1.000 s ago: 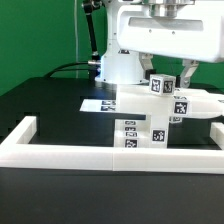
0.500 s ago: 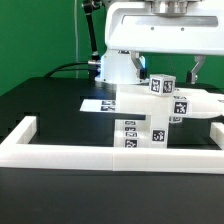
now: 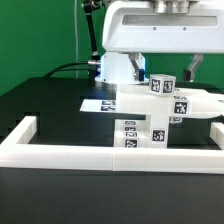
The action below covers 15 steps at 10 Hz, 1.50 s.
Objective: Assemble chair
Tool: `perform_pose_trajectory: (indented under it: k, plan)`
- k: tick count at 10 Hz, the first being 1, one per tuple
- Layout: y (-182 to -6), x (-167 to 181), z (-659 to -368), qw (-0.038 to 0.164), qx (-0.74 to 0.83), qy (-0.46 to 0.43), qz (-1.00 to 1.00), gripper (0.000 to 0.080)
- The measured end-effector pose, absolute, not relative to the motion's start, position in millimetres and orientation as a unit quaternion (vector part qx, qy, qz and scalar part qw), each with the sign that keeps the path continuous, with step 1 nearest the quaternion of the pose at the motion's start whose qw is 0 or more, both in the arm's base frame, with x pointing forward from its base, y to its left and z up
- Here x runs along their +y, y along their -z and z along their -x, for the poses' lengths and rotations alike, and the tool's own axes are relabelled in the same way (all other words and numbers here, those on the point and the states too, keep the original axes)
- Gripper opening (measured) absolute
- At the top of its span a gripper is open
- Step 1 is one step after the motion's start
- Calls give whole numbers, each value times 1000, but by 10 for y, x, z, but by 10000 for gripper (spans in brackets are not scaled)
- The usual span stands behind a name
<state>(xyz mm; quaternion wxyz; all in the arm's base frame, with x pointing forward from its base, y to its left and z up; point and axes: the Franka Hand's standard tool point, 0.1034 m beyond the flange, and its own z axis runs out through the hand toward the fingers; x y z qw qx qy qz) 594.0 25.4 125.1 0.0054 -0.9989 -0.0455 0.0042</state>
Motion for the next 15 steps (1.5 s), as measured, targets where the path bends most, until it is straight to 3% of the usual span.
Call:
perform_pose_trajectory:
  k: [3, 5, 6, 7, 10, 15]
  plan:
    - [-1250, 225, -5939, 0, -141, -5, 990, 648]
    - [-1243, 217, -5937, -1, -140, -6, 990, 380]
    - [-1240, 216, -5936, -1, -140, -6, 990, 380]
    - [-1240, 214, -5936, -1, -139, -6, 990, 282]
    - [-1239, 213, -5936, -1, -115, -6, 993, 283]
    - [-1236, 257, -5940, -3, 177, -10, 984, 284]
